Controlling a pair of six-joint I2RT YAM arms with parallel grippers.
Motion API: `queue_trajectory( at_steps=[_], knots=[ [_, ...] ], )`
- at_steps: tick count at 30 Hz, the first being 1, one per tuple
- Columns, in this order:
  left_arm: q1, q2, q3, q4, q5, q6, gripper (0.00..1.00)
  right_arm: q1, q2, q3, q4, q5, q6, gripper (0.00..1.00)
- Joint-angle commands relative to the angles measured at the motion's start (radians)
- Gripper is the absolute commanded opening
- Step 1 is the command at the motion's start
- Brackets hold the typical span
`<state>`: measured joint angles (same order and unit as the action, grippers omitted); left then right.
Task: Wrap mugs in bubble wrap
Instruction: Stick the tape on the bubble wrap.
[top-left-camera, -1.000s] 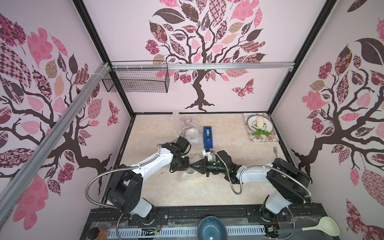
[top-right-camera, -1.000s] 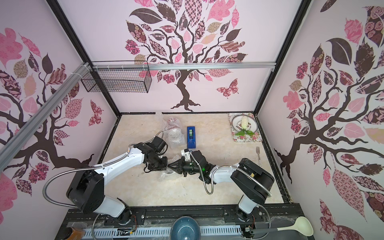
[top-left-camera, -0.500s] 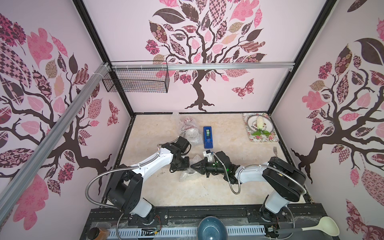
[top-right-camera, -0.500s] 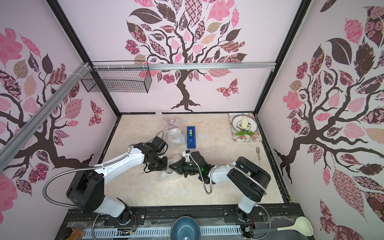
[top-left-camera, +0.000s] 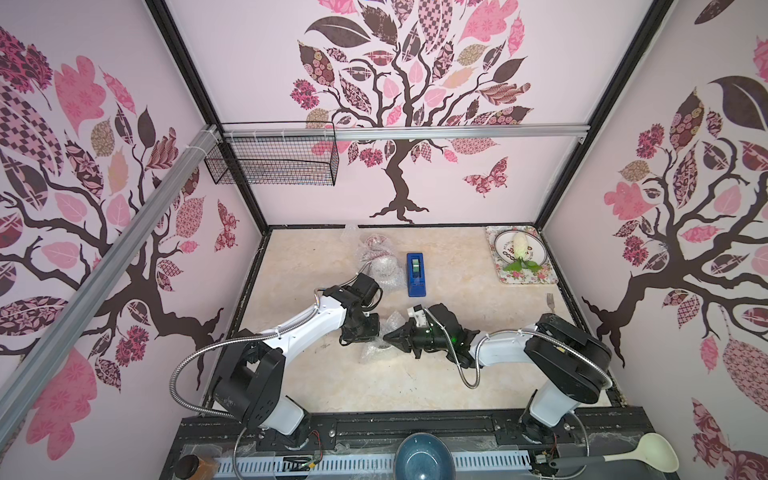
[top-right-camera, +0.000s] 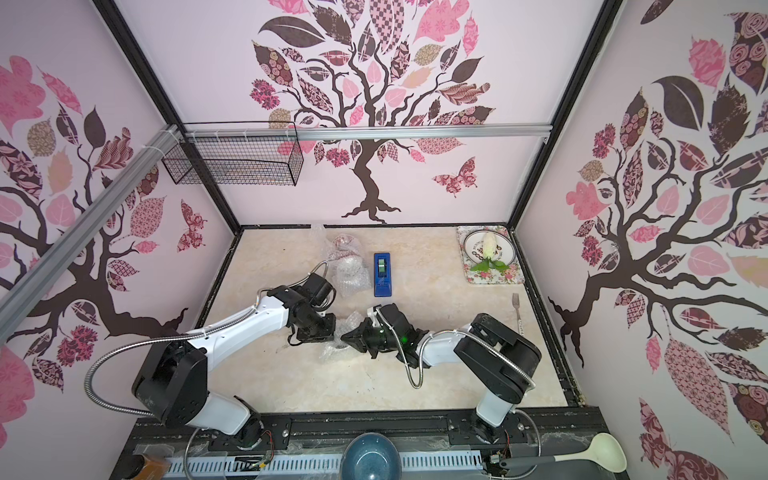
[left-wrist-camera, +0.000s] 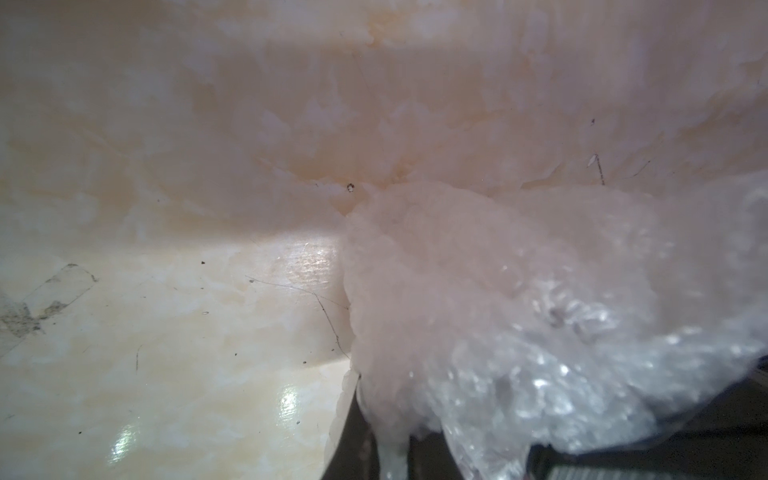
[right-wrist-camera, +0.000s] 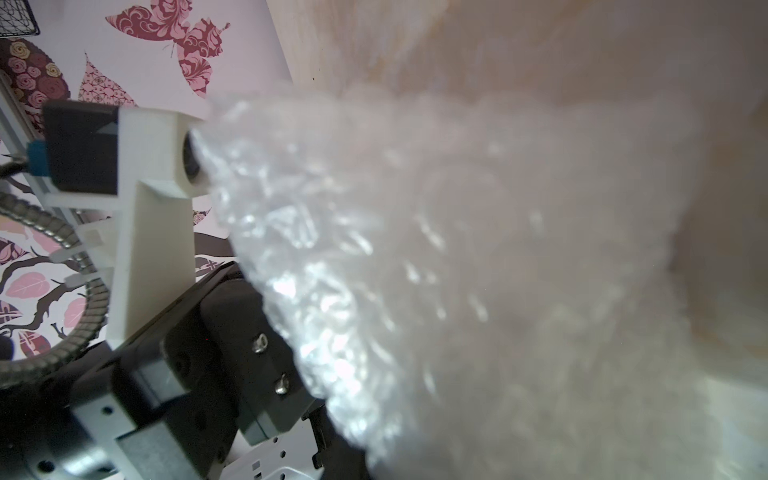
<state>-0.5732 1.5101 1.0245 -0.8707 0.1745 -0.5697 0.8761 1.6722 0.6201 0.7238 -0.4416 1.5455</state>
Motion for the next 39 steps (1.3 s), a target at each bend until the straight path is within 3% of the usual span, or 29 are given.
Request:
queue_trajectory(
  at_steps=[1,4,8,12,20,23,26,29,33,39],
  knots=[
    [0.0,-0.069,-0.003,0.054,0.066,-0.039,0.0,0.008,0.004,-0.006,-0.146,0.051,0.218,0.0],
    [0.003,-0.091,-0.009,0.047,0.068,-0.053,0.0,0.008,0.011,-0.003,-0.144,0.05,0.218,0.0],
    [0.006,-0.138,-0.002,0.02,0.031,-0.075,0.22,0.005,0.018,0.006,-0.151,0.045,0.215,0.0],
    [0.016,-0.185,0.036,-0.008,-0.021,-0.081,0.36,0.005,0.017,0.023,-0.176,0.04,0.202,0.0],
    [0.02,-0.168,0.132,-0.067,-0.03,-0.038,0.4,0.006,0.024,0.066,-0.195,0.037,0.183,0.0],
    [0.019,-0.151,0.159,-0.046,0.068,-0.005,0.34,0.006,0.021,0.078,-0.21,0.038,0.175,0.0],
    [0.019,-0.124,0.17,-0.052,0.178,0.035,0.12,0.006,0.024,0.082,-0.213,0.038,0.174,0.0],
    [0.021,-0.111,0.169,-0.052,0.251,0.051,0.03,0.006,0.027,0.091,-0.219,0.037,0.17,0.0],
    [0.018,-0.086,0.166,-0.078,0.316,0.08,0.0,0.006,0.026,0.099,-0.232,0.04,0.165,0.0],
    [0.017,-0.057,0.145,-0.062,0.325,0.082,0.0,0.006,0.018,0.092,-0.236,0.049,0.169,0.0]
  ],
)
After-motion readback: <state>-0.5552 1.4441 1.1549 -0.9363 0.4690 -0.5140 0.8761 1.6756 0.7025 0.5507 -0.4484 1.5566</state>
